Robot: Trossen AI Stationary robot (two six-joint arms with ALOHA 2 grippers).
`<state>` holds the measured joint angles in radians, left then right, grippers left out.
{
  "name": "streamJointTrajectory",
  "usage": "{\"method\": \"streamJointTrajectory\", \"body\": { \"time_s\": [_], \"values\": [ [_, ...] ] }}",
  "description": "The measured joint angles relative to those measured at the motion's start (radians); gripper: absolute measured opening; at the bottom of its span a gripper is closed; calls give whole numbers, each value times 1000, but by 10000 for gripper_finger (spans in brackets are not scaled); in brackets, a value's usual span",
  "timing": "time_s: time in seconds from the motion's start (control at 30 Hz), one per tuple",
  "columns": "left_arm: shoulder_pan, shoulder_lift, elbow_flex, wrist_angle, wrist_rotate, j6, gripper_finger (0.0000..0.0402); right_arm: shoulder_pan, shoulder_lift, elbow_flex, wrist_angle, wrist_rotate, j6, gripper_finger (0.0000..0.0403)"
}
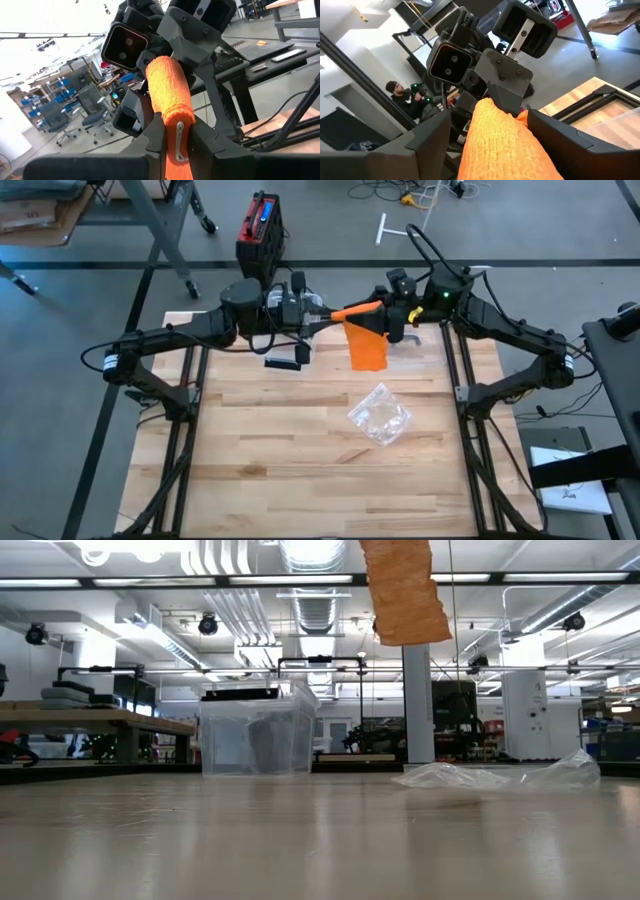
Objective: Roll bandage
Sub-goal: Roll the orange bandage
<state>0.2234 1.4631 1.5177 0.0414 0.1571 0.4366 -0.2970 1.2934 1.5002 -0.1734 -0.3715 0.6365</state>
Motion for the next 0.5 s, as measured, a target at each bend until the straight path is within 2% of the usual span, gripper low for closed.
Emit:
{"method": "streamJointTrajectory", "body": {
  "time_s": [0.23,0.5],
  "values": [
    [0,-4,0,0,-6,2,45,-6,-1,0,-4,-5,-26,272],
    [2,-14,0,-10,-12,26,46,-27,-12,0,-47,-11,-70,268]
  ]
}}
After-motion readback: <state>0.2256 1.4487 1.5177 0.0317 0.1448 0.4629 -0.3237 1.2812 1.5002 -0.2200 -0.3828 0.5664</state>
